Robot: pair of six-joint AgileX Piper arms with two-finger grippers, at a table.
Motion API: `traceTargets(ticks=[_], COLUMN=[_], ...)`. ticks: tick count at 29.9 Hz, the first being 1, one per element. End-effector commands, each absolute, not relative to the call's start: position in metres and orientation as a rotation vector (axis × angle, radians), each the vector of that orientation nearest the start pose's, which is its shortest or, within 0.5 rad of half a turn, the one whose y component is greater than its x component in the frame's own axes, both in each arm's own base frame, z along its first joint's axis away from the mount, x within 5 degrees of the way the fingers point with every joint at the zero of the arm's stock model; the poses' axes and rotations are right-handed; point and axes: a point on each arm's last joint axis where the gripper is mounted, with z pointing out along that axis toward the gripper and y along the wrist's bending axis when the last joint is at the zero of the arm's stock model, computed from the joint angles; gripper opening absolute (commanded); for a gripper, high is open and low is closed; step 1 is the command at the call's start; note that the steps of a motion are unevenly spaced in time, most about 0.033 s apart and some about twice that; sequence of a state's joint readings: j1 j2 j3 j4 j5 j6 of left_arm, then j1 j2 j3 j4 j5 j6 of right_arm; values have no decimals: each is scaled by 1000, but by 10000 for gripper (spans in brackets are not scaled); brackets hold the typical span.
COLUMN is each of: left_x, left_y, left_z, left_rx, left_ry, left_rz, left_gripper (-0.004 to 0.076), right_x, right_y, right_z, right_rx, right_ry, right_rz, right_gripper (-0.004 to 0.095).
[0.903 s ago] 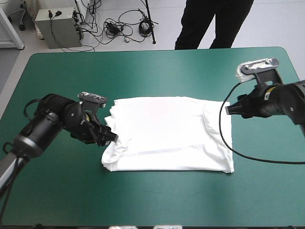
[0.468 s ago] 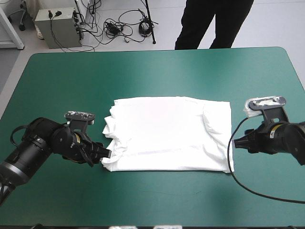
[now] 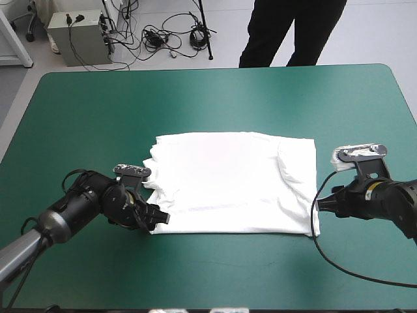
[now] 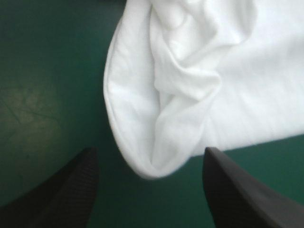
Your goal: Fold the cloth
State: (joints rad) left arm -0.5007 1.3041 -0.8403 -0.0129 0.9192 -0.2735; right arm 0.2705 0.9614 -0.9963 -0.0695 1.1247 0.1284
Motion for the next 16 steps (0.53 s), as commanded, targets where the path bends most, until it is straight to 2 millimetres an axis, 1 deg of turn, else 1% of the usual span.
traceTargets(ticks=[1, 5, 9, 12, 13, 16], left_x=[211, 220, 224, 226, 226, 227], left_y=[-116, -121, -125, -127, -128, -128], left_z=[244, 230, 219, 212, 210, 208], left_rx=[280, 281, 273, 269, 267, 259], left_ry=[2844, 2863, 2903, 2933, 2942, 2950], left_rz=[-143, -138, -153, -145, -144, -151], left_gripper=[463, 463, 459, 433, 414, 317], right_x=[161, 161, 161, 161, 161, 160], right_y=[37, 37, 37, 38, 38, 43], right_z=[364, 364, 364, 353, 344, 323], right_rx=[-199, -211, -211, -220, -223, -211], right_ry=[2477, 2476, 2480, 2508, 2526, 2571], right_rz=[50, 46, 47, 45, 48, 118], right_gripper=[496, 496, 496, 496, 496, 496])
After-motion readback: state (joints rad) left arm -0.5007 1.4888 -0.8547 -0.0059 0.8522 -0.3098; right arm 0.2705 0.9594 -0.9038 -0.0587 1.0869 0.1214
